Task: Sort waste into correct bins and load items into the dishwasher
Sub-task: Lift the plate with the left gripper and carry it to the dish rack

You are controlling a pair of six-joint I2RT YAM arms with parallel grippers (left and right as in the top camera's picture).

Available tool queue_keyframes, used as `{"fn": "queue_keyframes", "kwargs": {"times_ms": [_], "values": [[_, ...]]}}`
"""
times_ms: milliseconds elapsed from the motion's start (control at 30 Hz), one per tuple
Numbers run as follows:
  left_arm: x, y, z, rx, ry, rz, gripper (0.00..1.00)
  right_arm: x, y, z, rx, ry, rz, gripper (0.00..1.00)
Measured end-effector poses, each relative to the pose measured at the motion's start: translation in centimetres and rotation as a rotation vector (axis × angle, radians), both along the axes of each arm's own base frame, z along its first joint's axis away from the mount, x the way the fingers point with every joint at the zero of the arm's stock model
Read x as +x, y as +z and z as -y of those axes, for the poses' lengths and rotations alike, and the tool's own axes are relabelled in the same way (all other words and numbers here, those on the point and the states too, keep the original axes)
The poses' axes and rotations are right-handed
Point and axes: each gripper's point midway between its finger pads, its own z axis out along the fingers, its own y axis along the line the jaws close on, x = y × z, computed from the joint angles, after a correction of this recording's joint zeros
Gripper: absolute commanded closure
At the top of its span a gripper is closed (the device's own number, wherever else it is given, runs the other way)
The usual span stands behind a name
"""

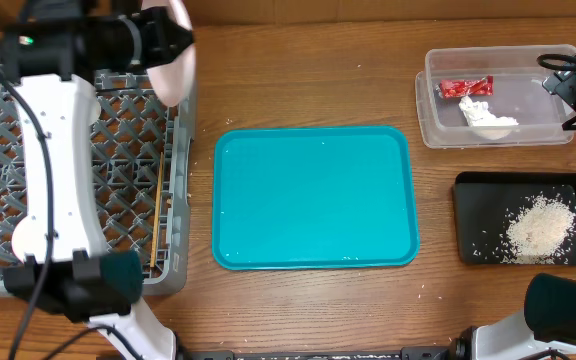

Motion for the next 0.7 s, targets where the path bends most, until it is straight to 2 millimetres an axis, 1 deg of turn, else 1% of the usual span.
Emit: {"fn": "queue_keyframes", "kwargs": {"times_ms": [133, 200, 267, 400, 600, 633, 700], "values": [[0.6, -4.1, -3.2, -0.097, -0.048, -0.080, 0.96, 0.0, 0.0, 0.0, 0.000, 0.000, 0.001, 0.00], [0.6, -5.5, -3.9, -0.125, -0.070, -0.106, 0.96, 0.0, 0.0, 0.0, 0.000, 0.000, 0.000, 0.00], [0.5, -7.2, -4.0, -0.148, -0.107, -0.132, 0.96, 0.0, 0.0, 0.0, 0.000, 0.000, 0.001, 0.00], [0.7, -9.0, -3.6, -0.152, -0.155, -0.141, 0.96, 0.0, 0.0, 0.0, 0.000, 0.000, 0.000, 0.00], [0.7, -9.8, -4.0, -0.106, -0.166, -0.136, 0.95, 0.0, 0.0, 0.0, 0.000, 0.000, 0.001, 0.00], [0.7, -9.9, -4.1, -0.098, -0.165, -0.139, 0.85, 0.0, 0.0, 0.0, 0.000, 0.000, 0.000, 0.00], [0.7, -10.1, -4.2, -0.084, -0.168, -0.137, 0.36, 0.0, 0.0, 0.0, 0.000, 0.000, 0.000, 0.00]]}}
